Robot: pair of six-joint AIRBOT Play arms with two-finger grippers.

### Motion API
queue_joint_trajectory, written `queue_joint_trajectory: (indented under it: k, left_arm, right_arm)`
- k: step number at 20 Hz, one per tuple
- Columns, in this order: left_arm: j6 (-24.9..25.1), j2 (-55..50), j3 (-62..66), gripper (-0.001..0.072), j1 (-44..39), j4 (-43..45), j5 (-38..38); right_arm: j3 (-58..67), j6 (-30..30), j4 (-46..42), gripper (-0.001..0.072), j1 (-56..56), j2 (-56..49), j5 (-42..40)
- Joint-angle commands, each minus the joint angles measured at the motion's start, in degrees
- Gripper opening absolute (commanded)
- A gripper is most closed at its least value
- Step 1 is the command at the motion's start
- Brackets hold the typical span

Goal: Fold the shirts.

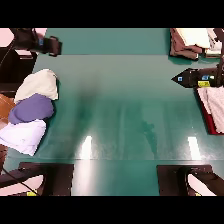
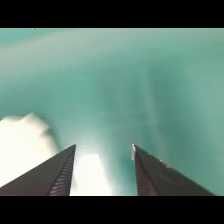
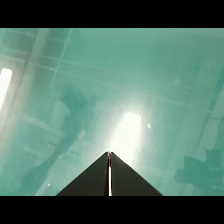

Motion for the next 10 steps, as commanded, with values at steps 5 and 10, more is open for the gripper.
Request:
queue_joint_trajectory:
  k: [5,10]
  left_arm:
    - [-3.91,-12.02,-9.70,0.0443,13.40,4.68,3.15]
    - [-5.22,-19.26,-10.10,0.0443,16.11,4.68,8.04]
  right_arm:
    - [-0.02,0.02,0.02,0.0015,0.02,0.04,0.09]
    - [-0.02,0.02,0.00,0.0015,0.02,0.02,0.04]
